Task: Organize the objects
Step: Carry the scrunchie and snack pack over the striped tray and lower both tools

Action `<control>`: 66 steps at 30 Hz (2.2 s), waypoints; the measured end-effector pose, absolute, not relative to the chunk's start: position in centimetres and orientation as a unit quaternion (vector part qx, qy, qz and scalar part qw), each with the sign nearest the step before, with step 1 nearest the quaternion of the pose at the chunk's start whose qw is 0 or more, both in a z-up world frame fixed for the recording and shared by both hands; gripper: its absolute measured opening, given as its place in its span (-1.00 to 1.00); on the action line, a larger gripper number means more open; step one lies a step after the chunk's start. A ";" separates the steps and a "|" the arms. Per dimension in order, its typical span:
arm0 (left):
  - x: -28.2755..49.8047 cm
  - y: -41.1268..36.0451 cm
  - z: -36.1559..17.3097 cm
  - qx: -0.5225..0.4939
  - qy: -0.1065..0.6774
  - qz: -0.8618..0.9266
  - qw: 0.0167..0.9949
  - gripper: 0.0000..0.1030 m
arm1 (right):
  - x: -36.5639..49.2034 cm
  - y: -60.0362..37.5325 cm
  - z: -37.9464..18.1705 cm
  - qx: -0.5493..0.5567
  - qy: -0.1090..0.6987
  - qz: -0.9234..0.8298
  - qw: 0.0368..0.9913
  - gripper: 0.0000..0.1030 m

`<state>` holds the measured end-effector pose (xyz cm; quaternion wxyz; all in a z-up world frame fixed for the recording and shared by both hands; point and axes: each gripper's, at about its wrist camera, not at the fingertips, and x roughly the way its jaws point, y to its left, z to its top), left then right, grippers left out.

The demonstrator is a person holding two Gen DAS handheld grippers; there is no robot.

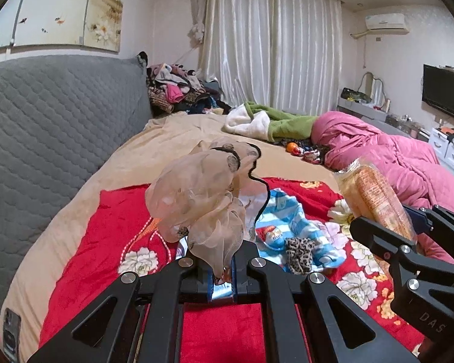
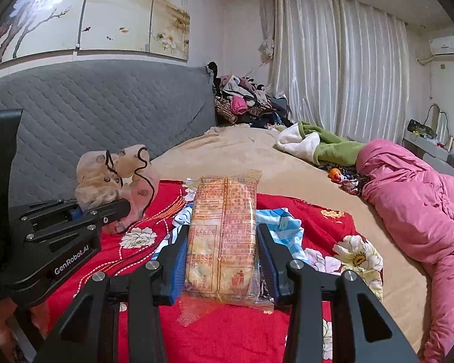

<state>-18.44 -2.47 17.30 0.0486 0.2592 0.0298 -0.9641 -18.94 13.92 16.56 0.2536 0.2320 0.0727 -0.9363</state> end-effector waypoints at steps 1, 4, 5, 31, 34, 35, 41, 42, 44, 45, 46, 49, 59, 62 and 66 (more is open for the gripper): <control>-18.7 -2.5 17.5 0.257 0.029 -0.965 0.048 -0.86 | -19.1 13.9 16.6 0.231 0.073 -0.936 0.253 -0.17; -19.4 -2.7 17.8 0.253 0.031 -0.966 0.049 -0.86 | -19.7 13.7 17.0 0.227 0.072 -0.938 0.252 -0.17; -19.7 -2.8 17.9 0.252 0.032 -0.966 0.050 -0.86 | -19.9 13.6 17.1 0.225 0.071 -0.939 0.251 -0.17; -27.9 -3.5 11.2 0.282 0.033 -0.957 0.058 -0.86 | -26.3 12.2 12.2 0.245 0.057 -0.936 0.246 -0.17; -28.7 -3.7 9.9 0.284 0.031 -0.956 0.066 -0.86 | -26.9 11.9 11.3 0.248 0.059 -0.935 0.246 -0.17; -29.0 -3.9 9.5 0.287 0.035 -0.955 0.065 -0.86 | -27.1 11.8 11.0 0.249 0.057 -0.935 0.245 -0.17; -30.5 -4.6 6.5 0.296 0.039 -0.951 0.076 -0.85 | -28.0 11.0 9.4 0.247 0.047 -0.935 0.248 -0.17; -30.7 -4.7 5.9 0.296 0.033 -0.951 0.084 -0.85 | -28.1 11.0 9.0 0.247 0.048 -0.936 0.246 -0.17; -31.1 -5.1 5.2 0.295 0.042 -0.951 0.086 -0.85 | -28.5 10.7 8.2 0.249 0.053 -0.936 0.244 -0.17; -31.3 -5.2 4.9 0.296 0.046 -0.950 0.086 -0.85 | -28.8 10.6 7.9 0.250 0.054 -0.935 0.244 -0.17; -31.4 -5.4 4.5 0.296 0.050 -0.950 0.086 -0.85 | -29.0 10.5 7.5 0.252 0.055 -0.935 0.244 -0.17; -31.8 -5.5 3.6 0.295 0.048 -0.950 0.087 -0.85 | -29.8 10.5 6.4 0.257 0.055 -0.934 0.241 -0.17; -32.9 -5.8 1.7 0.294 0.045 -0.950 0.090 -0.85 | -31.3 10.0 4.2 0.267 0.063 -0.932 0.238 -0.17; -33.1 -5.8 1.1 0.297 0.044 -0.950 0.093 -0.85 | -31.5 9.7 3.7 0.268 0.066 -0.931 0.239 -0.17; -33.3 -5.7 0.4 0.303 0.044 -0.948 0.089 -0.85 | -31.8 9.6 3.1 0.273 0.068 -0.931 0.234 -0.17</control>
